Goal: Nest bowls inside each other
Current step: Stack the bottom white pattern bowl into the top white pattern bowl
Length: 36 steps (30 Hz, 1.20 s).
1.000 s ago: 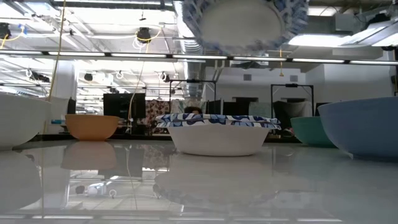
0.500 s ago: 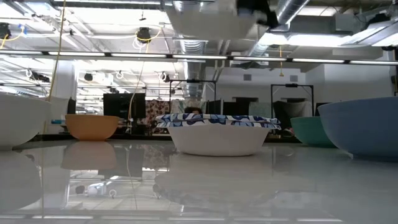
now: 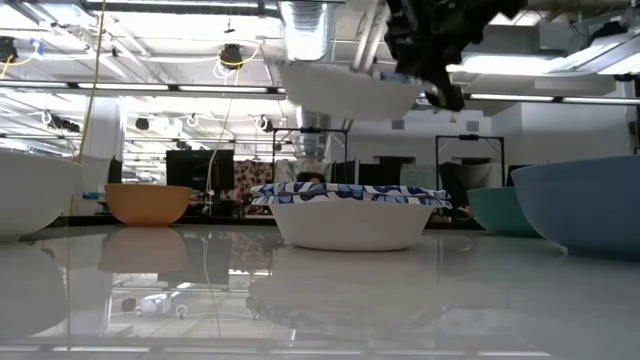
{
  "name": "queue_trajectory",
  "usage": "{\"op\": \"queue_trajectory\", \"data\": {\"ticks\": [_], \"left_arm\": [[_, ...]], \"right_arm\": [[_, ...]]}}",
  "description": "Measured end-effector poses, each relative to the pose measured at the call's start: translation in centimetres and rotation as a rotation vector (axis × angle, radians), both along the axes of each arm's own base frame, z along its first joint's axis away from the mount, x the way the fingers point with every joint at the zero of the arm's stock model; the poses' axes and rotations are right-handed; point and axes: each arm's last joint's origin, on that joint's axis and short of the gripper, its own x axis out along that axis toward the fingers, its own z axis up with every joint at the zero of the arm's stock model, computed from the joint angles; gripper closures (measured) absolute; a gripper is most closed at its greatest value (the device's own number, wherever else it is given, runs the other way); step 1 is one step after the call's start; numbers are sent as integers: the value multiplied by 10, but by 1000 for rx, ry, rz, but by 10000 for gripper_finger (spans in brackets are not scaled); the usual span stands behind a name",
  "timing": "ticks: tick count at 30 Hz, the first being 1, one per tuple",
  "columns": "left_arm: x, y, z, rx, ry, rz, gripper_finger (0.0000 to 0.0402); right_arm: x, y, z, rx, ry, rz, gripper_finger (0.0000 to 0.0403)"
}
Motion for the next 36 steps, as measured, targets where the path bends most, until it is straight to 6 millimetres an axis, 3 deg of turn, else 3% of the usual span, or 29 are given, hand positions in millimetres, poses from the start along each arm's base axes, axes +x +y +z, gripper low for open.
{"op": "queue_trajectory", "data": {"ticks": [5,11,24,29,36], "left_arm": [[-9,16,-46,-158,-74,48,398],[-19,28,-71,-299,-91,90,401],[-23,31,-71,-298,-110,99,401],[-23,31,-74,-302,-80,124,401],[-20,36,-81,-298,-28,332,401]], "right_arm": [[1,0,-21,26,8,25,399],[9,-15,-51,119,13,35,399],[28,-26,-97,227,118,81,391],[28,-26,-98,210,121,91,367],[27,-22,-93,182,107,120,339]]}}
